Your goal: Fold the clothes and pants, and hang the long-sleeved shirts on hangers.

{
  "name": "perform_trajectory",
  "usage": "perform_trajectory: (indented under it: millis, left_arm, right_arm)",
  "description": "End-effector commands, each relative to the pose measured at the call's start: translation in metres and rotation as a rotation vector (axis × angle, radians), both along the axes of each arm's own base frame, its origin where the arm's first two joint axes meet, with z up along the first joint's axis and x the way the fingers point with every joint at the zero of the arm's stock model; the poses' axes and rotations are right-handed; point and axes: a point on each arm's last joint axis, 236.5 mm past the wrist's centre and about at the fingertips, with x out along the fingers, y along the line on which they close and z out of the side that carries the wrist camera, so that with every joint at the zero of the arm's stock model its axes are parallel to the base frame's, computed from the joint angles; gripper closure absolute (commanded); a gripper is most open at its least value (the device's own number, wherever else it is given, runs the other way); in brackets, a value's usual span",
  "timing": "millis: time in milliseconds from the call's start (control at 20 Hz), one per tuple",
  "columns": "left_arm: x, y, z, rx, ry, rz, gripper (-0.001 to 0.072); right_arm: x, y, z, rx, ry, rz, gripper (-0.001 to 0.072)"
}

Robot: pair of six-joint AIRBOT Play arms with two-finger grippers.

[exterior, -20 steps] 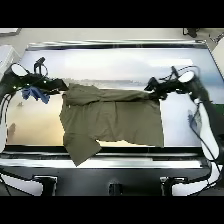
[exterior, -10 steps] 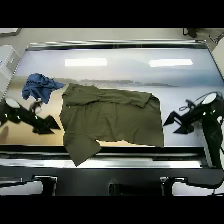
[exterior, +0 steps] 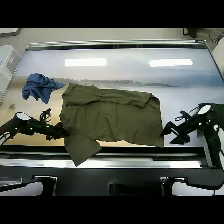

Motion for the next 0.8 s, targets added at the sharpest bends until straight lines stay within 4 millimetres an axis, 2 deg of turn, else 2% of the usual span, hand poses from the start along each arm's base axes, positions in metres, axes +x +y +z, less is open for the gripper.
perform_trajectory:
  millis: [0, 100, 150, 200, 250, 300, 350, 400, 450, 500, 550, 600, 650, 700, 750]
  left_arm:
    - [0.005, -0.005, -0.003, 0.013, -0.018, 0.012, 0.0685]
    - [0.004, -0.006, 0.0, 0.011, -0.02, 0.009, 0.0686]
    - [0.004, -0.006, 0.002, 0.009, -0.022, 0.007, 0.0686]
    - [0.005, -0.006, 0.004, 0.009, -0.03, 0.005, 0.0685]
    - [0.007, -0.006, 0.011, 0.01, -0.048, -0.002, 0.0687]
    - [0.015, -0.004, 0.022, 0.019, -0.086, -0.014, 0.0688]
    - [0.031, 0.001, 0.043, 0.041, -0.161, -0.026, 0.0688]
    - [0.052, 0.007, 0.072, 0.073, -0.266, -0.033, 0.0689]
    - [0.077, 0.014, 0.118, 0.114, -0.412, -0.036, 0.0689]
    - [0.1, 0.019, 0.173, 0.152, -0.571, -0.035, 0.0689]
    - [0.117, 0.022, 0.245, 0.194, -0.758, -0.031, 0.0688]
    - [0.123, 0.024, 0.32, 0.232, -0.941, -0.022, 0.0688]
    - [0.117, 0.023, 0.403, 0.274, -1.143, -0.012, 0.0688]
    - [0.098, 0.02, 0.484, 0.316, -1.347, 0.007, 0.0688]
    - [0.07, 0.017, 0.55, 0.354, -1.522, 0.031, 0.0687]
  right_arm:
    - [0.001, 0.021, -0.013, 0.064, -0.016, -0.077, 0.0025]
    - [0.001, 0.043, -0.013, 0.137, -0.024, -0.097, 0.0062]
    - [-0.003, 0.05, -0.014, 0.141, -0.019, -0.075, 0.0192]
    - [-0.002, 0.057, -0.015, 0.136, -0.025, -0.048, 0.033]
    - [0.0, 0.063, -0.013, 0.137, -0.036, -0.024, 0.0682]
    - [0.01, 0.064, -0.006, 0.131, -0.065, -0.007, 0.0677]
    - [0.029, 0.06, 0.011, 0.12, -0.129, 0.009, 0.0678]
    - [0.054, 0.052, 0.035, 0.099, -0.218, 0.021, 0.0678]
    - [0.084, 0.04, 0.069, 0.059, -0.343, 0.034, 0.0678]
    - [0.119, 0.025, 0.119, -0.006, -0.515, 0.045, 0.0678]
    - [0.148, 0.014, 0.179, -0.077, -0.703, 0.059, 0.0678]
    - [0.17, 0.004, 0.255, -0.165, -0.918, 0.067, 0.0679]
    - [0.177, -0.002, 0.338, -0.249, -1.136, 0.063, 0.0678]
    - [0.17, -0.006, 0.415, -0.334, -1.336, 0.052, 0.0678]
    - [0.15, -0.005, 0.485, -0.417, -1.524, 0.049, 0.0677]
